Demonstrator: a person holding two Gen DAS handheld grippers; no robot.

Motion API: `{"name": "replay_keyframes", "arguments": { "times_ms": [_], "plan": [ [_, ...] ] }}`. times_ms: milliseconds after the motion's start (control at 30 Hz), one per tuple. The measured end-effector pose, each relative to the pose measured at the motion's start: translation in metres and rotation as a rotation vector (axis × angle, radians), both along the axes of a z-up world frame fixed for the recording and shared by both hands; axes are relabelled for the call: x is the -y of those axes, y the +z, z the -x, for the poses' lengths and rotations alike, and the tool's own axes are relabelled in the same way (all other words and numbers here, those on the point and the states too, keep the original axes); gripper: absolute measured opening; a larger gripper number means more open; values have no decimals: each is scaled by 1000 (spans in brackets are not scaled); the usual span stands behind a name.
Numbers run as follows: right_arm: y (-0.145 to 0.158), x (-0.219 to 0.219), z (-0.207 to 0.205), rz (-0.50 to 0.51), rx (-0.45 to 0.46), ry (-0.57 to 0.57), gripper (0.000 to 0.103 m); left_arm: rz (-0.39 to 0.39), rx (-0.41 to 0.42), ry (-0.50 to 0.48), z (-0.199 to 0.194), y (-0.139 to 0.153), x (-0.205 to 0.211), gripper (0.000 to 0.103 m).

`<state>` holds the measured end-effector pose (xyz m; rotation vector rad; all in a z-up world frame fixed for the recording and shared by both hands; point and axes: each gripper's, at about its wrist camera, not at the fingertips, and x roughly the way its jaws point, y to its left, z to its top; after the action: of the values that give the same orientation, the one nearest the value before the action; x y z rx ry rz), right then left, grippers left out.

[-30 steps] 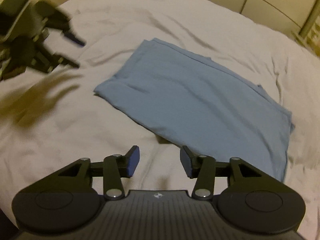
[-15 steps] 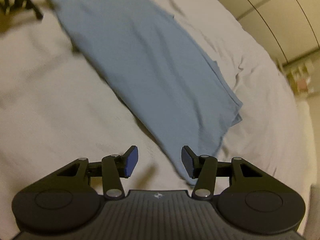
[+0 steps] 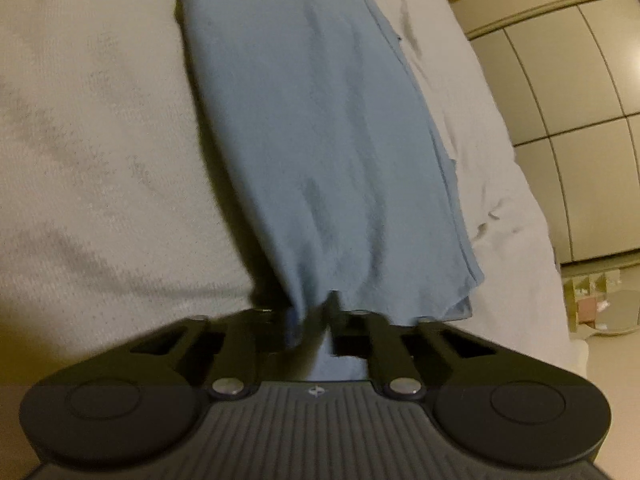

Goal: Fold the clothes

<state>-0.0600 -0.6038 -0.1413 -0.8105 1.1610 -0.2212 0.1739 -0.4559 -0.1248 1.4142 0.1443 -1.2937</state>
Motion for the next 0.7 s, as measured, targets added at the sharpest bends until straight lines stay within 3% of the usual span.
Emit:
{"name": "replay_keyframes", "arguments": {
  "times_ms": [300,533,700],
  "plan": [
    [46,-23,20,-6,33,13,1,38,-46,-6,5,36,-23,1],
    [78,-84,65,-6,-3,-12,1,28,-95,-41,64,72,-82,1],
    [82,-144,113,-34,-57,-64,1,-14,-180,-50,115,78,-134,1]
  ]
}}
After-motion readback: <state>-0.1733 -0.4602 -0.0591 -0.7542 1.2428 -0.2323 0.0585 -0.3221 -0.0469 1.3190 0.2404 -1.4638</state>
